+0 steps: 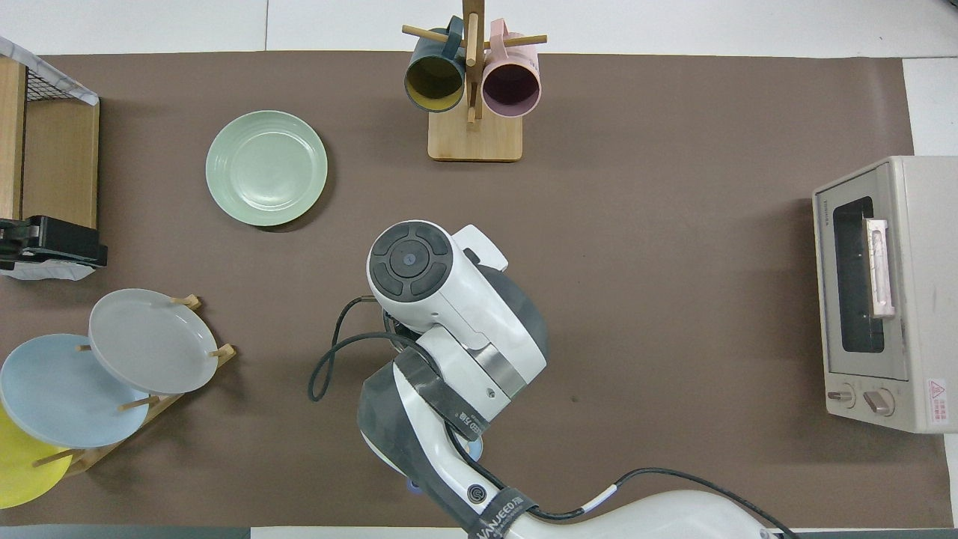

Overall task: Transfer potato from pot to plate
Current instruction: 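Grasp the glass lid knob with the right gripper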

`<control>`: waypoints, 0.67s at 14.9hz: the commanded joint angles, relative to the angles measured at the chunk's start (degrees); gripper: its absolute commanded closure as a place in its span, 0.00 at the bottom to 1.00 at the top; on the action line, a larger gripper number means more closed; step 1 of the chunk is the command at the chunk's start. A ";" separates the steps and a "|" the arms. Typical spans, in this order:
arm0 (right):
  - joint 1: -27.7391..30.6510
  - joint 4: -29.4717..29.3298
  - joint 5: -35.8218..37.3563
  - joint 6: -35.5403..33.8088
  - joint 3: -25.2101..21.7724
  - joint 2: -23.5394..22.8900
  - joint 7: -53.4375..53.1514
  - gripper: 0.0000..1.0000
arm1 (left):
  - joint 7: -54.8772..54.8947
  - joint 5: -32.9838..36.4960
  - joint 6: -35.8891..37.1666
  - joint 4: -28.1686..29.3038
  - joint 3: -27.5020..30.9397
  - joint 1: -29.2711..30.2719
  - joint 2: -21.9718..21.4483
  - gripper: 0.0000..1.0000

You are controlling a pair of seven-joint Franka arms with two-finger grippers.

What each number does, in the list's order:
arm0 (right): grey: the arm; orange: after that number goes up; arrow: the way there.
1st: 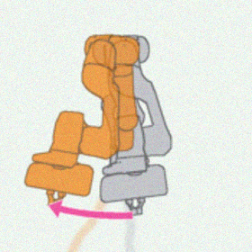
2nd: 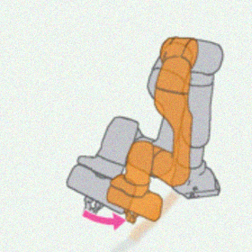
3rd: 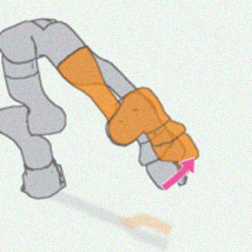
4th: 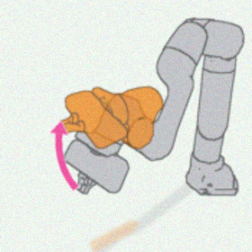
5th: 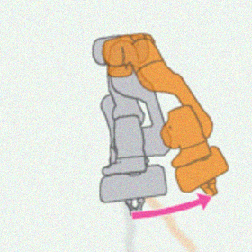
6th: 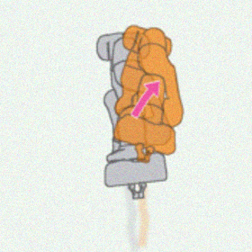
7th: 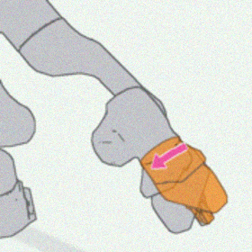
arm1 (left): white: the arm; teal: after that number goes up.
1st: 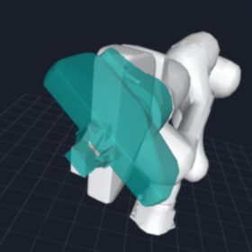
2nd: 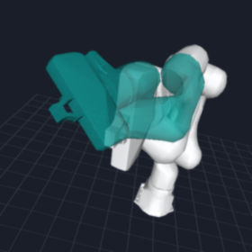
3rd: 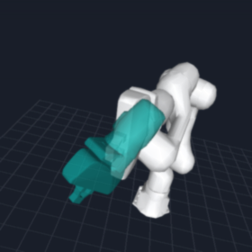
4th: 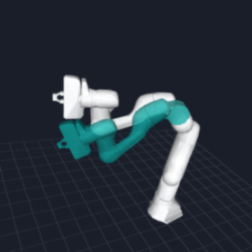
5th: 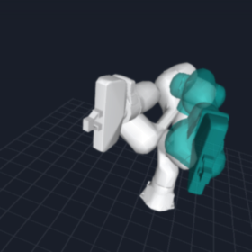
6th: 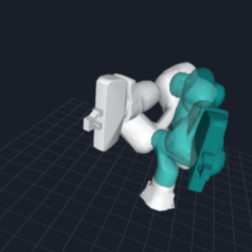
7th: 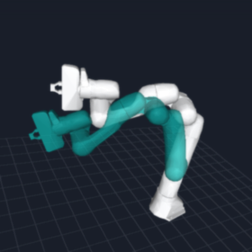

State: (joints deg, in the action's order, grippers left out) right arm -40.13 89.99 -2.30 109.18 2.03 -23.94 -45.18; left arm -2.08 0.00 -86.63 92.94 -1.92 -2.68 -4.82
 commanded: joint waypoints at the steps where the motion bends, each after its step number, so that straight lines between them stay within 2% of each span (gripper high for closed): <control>1: 0.66 1.33 -0.78 -0.11 0.26 1.35 1.94 0.53 | -0.03 -1.14 -1.26 2.25 -0.10 0.39 -1.77 0.00; 10: 2.16 0.27 0.01 -4.76 0.17 3.80 5.02 0.59 | -0.03 -1.14 -1.17 2.34 -0.10 0.30 -1.77 0.00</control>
State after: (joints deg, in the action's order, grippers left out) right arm -38.93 89.86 -2.26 106.23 1.85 -22.13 -41.98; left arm -2.08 0.00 -86.64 92.99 -1.93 -2.68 -4.82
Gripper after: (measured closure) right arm 0.449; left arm 0.000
